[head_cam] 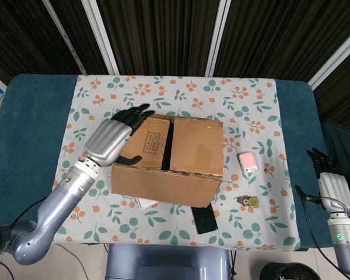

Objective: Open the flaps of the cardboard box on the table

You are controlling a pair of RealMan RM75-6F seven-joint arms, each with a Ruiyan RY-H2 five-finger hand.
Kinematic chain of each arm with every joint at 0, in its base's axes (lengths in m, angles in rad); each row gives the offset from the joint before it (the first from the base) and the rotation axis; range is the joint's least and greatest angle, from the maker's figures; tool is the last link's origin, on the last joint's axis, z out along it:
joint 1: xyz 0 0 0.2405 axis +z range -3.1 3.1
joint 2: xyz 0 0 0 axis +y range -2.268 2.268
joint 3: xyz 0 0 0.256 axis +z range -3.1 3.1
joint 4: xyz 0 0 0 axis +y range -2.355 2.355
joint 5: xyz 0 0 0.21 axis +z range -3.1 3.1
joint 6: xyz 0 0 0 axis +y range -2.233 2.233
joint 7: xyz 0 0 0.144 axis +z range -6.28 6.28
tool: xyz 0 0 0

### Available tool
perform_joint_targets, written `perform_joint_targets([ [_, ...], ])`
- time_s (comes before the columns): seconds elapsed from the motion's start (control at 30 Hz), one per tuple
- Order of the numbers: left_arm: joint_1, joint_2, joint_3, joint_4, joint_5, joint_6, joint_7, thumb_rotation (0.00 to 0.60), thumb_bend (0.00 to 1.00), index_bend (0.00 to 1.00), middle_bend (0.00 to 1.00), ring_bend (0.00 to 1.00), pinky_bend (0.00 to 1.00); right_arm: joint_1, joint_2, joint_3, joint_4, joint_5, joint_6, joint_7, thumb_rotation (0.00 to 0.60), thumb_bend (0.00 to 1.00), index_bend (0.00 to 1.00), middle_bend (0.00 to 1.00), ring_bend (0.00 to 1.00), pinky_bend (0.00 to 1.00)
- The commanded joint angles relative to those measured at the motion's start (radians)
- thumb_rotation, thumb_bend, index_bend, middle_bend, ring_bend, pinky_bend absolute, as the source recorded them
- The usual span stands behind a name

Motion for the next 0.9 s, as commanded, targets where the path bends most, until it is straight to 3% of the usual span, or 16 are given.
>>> perform_joint_targets([
  [0.03, 0.134, -0.036, 0.086, 0.037, 0.117, 0.146, 0.035, 0.6, 0.13, 0.04, 0.0, 0.05, 0.16, 0.001, 0.0, 0.001, -0.001, 0.004, -0.002, -0.006, 0.6, 0.33, 0.0, 0.0, 0.02, 0.22],
  [0.2, 0.263, -0.039, 0.154, 0.074, 0.225, 0.253, 0.006, 0.6, 0.11, 0.03, 0.0, 0.03, 0.15, 0.002, -0.003, 0.004, -0.002, 0.01, -0.001, -0.019, 0.6, 0.32, 0.0, 0.0, 0.02, 0.22],
  [0.4, 0.433, -0.087, 0.226, 0.195, 0.364, 0.419, -0.037, 0.6, 0.1, 0.02, 0.0, 0.03, 0.14, 0.011, 0.002, 0.008, -0.007, 0.002, 0.004, -0.054, 0.6, 0.32, 0.0, 0.0, 0.02, 0.22],
  [0.67, 0.596, -0.145, 0.251, 0.348, 0.378, 0.496, -0.175, 0.6, 0.1, 0.01, 0.0, 0.03, 0.14, 0.081, 0.066, 0.041, -0.051, -0.059, -0.024, -0.116, 0.6, 0.33, 0.0, 0.0, 0.02, 0.22],
  [0.7, 0.612, -0.154, 0.248, 0.369, 0.379, 0.502, -0.191, 0.6, 0.1, 0.01, 0.0, 0.03, 0.14, 0.098, 0.078, 0.048, -0.059, -0.068, -0.037, -0.126, 0.6, 0.37, 0.0, 0.0, 0.02, 0.22],
  [0.77, 0.637, -0.166, 0.244, 0.397, 0.377, 0.505, -0.221, 0.6, 0.1, 0.01, 0.0, 0.03, 0.14, 0.136, 0.098, 0.065, -0.073, -0.089, -0.06, -0.145, 0.6, 0.55, 0.0, 0.0, 0.03, 0.22],
  [0.87, 0.672, -0.175, 0.239, 0.432, 0.382, 0.498, -0.267, 0.6, 0.1, 0.01, 0.0, 0.03, 0.14, 0.225, 0.135, 0.101, -0.1, -0.135, -0.125, -0.168, 0.6, 0.91, 0.03, 0.03, 0.07, 0.22],
  [0.9, 0.678, -0.176, 0.238, 0.44, 0.386, 0.498, -0.275, 0.6, 0.1, 0.01, 0.0, 0.03, 0.14, 0.249, 0.142, 0.109, -0.106, -0.148, -0.144, -0.17, 0.6, 0.98, 0.05, 0.04, 0.08, 0.22],
])
